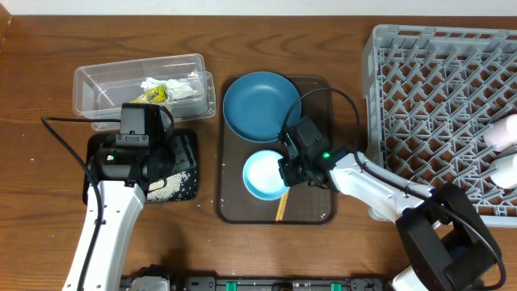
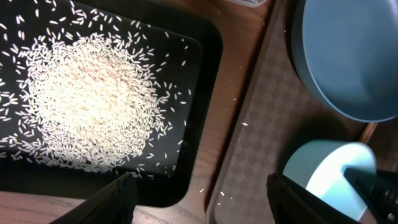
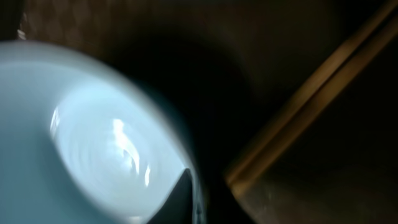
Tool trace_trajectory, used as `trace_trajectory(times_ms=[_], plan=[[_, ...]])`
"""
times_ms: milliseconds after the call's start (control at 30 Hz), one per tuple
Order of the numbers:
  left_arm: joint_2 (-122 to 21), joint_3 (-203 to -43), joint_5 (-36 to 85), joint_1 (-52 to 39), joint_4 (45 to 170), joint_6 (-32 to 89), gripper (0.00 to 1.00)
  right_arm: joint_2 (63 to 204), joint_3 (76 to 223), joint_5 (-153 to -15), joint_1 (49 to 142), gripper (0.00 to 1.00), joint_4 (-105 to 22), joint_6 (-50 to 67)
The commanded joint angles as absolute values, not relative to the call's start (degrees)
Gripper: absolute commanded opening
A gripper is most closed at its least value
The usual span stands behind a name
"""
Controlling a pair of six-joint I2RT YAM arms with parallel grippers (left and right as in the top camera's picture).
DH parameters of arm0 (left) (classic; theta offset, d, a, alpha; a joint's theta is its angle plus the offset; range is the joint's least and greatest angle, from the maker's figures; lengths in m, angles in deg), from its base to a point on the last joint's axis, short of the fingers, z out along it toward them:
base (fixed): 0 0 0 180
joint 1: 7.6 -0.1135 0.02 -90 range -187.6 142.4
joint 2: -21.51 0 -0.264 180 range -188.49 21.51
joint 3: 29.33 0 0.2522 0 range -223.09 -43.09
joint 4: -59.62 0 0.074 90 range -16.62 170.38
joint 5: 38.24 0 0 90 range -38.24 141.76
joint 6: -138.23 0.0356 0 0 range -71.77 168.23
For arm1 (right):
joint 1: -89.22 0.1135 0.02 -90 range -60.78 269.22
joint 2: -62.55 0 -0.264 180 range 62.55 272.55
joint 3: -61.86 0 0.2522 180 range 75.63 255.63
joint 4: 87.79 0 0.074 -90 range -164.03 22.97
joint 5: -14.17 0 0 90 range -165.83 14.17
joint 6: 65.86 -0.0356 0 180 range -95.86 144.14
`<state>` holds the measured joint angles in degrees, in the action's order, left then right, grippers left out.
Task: Sort waste into correct bins and load items into the dishwasher rack
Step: 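Grasp the white bowl with the right gripper from the left gripper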
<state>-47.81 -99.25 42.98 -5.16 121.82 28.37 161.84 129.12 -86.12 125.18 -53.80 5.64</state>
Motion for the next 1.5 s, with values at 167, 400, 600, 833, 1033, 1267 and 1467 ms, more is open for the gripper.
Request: trace_trajectory(times_ms=[167, 400, 600, 833, 1033, 1267, 1467], plan=[[-47.7, -99.5, 43.7, -5.4, 122.0, 28.4, 0.70, 155.3, 132.9, -78.3, 121.6, 0.01, -51.5, 6.1], [-47.7, -99.5, 43.7, -5.4, 122.0, 28.4, 0.70, 144.9, 136.9, -58.8, 112.4, 0.01, -49.2, 12.3], [-47.7, -99.5, 43.7, -5.4, 122.0, 28.4, 0.70, 141.5, 136.9, -44.0, 100.0, 0.01, -59.2, 21.9], [-47.7, -99.5, 43.7, -5.4, 121.9, 28.4, 0.70, 144.4, 136.9, -42.6, 84.6, 0.01, -79.0, 39.0], [-47.7, -99.5, 43.7, -5.4, 121.5, 28.4, 0.70, 151.3, 136.9, -42.6, 76.0, 0.01, -90.8, 53.0], [-47.7, -99.5, 43.7, -5.4, 121.5, 28.4, 0.70, 162.3, 137.4, -40.0, 68.8, 0.01, -108.2, 72.2], [-47.7, -99.5, 43.7, -5.4, 121.5, 28.4, 0.70, 169.6, 143.0, -36.8, 63.7, 0.01, -111.8, 73.5]])
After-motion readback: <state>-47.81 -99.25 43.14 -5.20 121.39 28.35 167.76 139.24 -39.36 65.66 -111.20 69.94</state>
